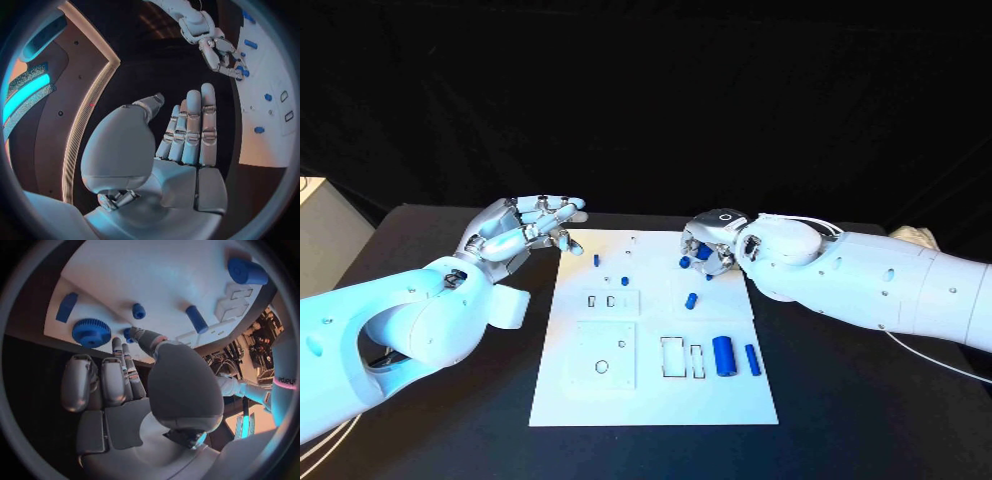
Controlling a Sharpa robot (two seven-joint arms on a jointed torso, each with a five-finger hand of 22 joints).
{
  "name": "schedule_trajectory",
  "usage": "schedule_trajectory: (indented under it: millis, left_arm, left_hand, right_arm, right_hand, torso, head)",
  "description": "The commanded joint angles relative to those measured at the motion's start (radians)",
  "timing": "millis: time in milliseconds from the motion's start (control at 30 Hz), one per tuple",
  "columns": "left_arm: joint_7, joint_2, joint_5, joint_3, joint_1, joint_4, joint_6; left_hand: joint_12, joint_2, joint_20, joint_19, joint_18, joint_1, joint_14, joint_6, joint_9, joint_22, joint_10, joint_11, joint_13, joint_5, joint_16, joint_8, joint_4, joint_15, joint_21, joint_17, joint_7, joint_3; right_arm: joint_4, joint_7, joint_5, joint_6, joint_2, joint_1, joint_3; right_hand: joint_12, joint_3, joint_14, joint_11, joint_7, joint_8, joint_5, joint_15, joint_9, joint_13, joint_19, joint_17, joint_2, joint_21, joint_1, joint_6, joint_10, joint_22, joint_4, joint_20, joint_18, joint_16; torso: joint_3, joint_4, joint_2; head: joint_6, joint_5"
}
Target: Assemble the parts on the task board
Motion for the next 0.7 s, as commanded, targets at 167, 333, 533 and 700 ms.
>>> schedule_trajectory:
  millis: [167,333,533,700]
  left_arm:
    - [0.004,0.001,-0.007,0.001,0.002,0.000,0.006]
    - [0.002,0.001,-0.007,0.001,0.002,0.000,0.007]
    - [0.000,0.002,-0.007,0.001,0.002,0.001,0.010]
    - [-0.002,0.003,-0.007,0.001,0.003,0.001,0.012]
  left_hand:
    - [-0.003,-0.001,0.002,-0.008,0.008,-0.009,-0.009,-0.008,0.002,0.002,-0.003,0.003,0.002,-0.005,0.007,-0.001,0.002,0.001,0.005,0.001,-0.001,0.000]
    - [-0.003,-0.001,0.002,-0.008,0.008,-0.009,-0.009,-0.008,0.002,0.002,-0.003,0.003,0.002,-0.005,0.007,-0.001,0.002,0.001,0.005,0.001,-0.001,0.000]
    - [-0.003,0.000,0.002,-0.009,0.008,-0.008,-0.010,-0.008,0.002,0.003,-0.004,0.003,0.002,-0.005,0.008,-0.001,0.001,0.001,0.007,0.001,-0.001,0.001]
    - [-0.003,0.000,0.002,-0.009,0.008,-0.008,-0.010,-0.008,0.002,0.003,-0.004,0.003,0.002,-0.005,0.008,-0.001,0.001,0.001,0.007,0.001,-0.001,0.001]
  right_arm:
    - [0.001,0.009,-0.019,-0.004,0.005,-0.001,0.000]
    - [0.001,0.011,-0.018,-0.015,0.008,-0.001,0.000]
    - [-0.004,0.013,-0.017,-0.022,0.016,-0.001,0.000]
    - [-0.012,0.014,-0.014,-0.020,0.024,-0.002,0.000]
  right_hand:
    - [0.003,-0.001,0.041,-0.002,-0.002,0.007,0.000,0.000,0.003,0.002,0.001,0.003,0.008,0.005,0.011,0.010,0.008,0.007,0.002,0.000,-0.014,0.006]
    - [0.003,0.001,0.041,-0.003,-0.001,0.009,0.000,0.000,0.006,0.003,0.001,0.007,0.013,0.007,0.011,0.014,0.012,0.010,0.005,0.000,-0.014,0.010]
    - [0.004,0.003,0.041,-0.003,-0.001,0.010,0.000,0.000,0.007,0.003,0.001,0.006,0.016,0.008,0.009,0.015,0.017,0.010,0.008,0.000,-0.014,0.012]
    - [0.003,0.007,0.041,-0.003,-0.001,0.012,0.000,-0.001,0.009,0.004,0.001,0.007,0.021,0.009,0.009,0.017,0.020,0.012,0.010,-0.001,-0.014,0.014]
  torso:
    - [0.0006,-0.0012,0.003]
    - [0.0008,-0.0014,0.005]
    - [0.0009,-0.0028,0.006]
    - [0.0012,-0.0019,0.007]
  head:
    - [0.000,0.002]
    - [0.001,0.002]
    - [0.000,0.002]
    - [-0.001,0.004]
